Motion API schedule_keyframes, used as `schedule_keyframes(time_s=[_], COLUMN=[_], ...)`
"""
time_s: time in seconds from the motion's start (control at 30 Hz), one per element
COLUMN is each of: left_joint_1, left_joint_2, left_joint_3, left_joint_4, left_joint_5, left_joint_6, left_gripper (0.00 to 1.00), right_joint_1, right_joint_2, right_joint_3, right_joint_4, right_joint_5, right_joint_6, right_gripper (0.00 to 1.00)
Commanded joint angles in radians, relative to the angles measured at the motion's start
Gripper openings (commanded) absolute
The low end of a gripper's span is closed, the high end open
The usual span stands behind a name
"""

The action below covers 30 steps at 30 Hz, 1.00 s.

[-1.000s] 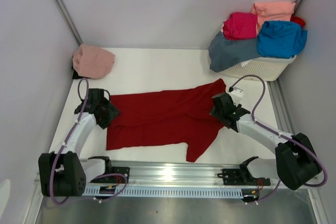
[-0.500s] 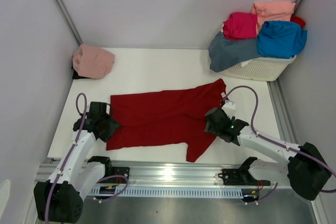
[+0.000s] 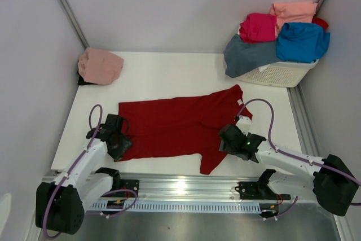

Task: Fold and stack the t-shirts
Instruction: Grap the side of the flattened tshirt closest away from the robot with both arms

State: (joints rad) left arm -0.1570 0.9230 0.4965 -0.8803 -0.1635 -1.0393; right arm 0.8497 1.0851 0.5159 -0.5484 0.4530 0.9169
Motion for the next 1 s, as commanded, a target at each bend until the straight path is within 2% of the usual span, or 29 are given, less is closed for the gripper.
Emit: schedule_keyframes(time_s=[0.0, 0.17, 0.2, 0.33, 0.47, 0.5, 0.53, 0.57, 0.63, 0.67, 0.87, 0.97], left_joint_1=[-0.013, -0.016, -0.018, -0.019, -0.021, -0.021, -0.019, -0.019, -0.021, -0.021, -0.021, -0.021], left_joint_2=[0.043, 0.117, 0.141, 0.203, 0.258, 0.276, 0.277, 0.29, 0.293, 0.29, 0.243, 0.209], left_joint_3=[-0.009, -0.009, -0.003, 0.014, 0.025, 0.031, 0.034, 0.04, 0.043, 0.053, 0.103, 0.157], left_joint_4=[0.027, 0.061, 0.064, 0.075, 0.099, 0.106, 0.11, 0.116, 0.133, 0.136, 0.107, 0.069], left_joint_5=[-0.034, -0.019, -0.018, -0.008, 0.008, 0.016, 0.022, 0.03, 0.05, 0.053, 0.041, 0.024], left_joint_6=[-0.025, -0.01, -0.002, 0.018, 0.042, 0.053, 0.056, 0.061, 0.073, 0.076, 0.097, 0.11], left_gripper=[0.55, 0.49, 0.47, 0.44, 0.3, 0.24, 0.24, 0.15, 0.06, 0.01, 0.01, 0.01], right_joint_1=[0.006, 0.005, 0.005, 0.005, 0.0, -0.008, -0.008, -0.015, -0.023, -0.024, -0.024, -0.024], right_joint_2=[0.016, 0.041, 0.042, 0.07, 0.098, 0.107, 0.107, 0.116, 0.121, 0.116, 0.047, 0.01], right_joint_3=[-0.004, -0.005, -0.005, -0.005, 0.004, 0.006, 0.007, 0.009, 0.013, 0.016, 0.065, 0.101], right_joint_4=[0.022, 0.068, 0.076, 0.122, 0.156, 0.168, 0.169, 0.169, 0.165, 0.162, 0.088, 0.033], right_joint_5=[-0.004, -0.008, -0.008, -0.022, -0.036, -0.042, -0.042, -0.045, -0.045, -0.042, 0.051, 0.145], right_joint_6=[0.019, -0.006, -0.01, -0.03, -0.064, -0.072, -0.072, -0.073, -0.076, -0.076, -0.073, -0.066], right_gripper=[0.69, 0.62, 0.55, 0.38, 0.22, 0.14, 0.11, 0.09, 0.01, 0.0, 0.0, 0.0])
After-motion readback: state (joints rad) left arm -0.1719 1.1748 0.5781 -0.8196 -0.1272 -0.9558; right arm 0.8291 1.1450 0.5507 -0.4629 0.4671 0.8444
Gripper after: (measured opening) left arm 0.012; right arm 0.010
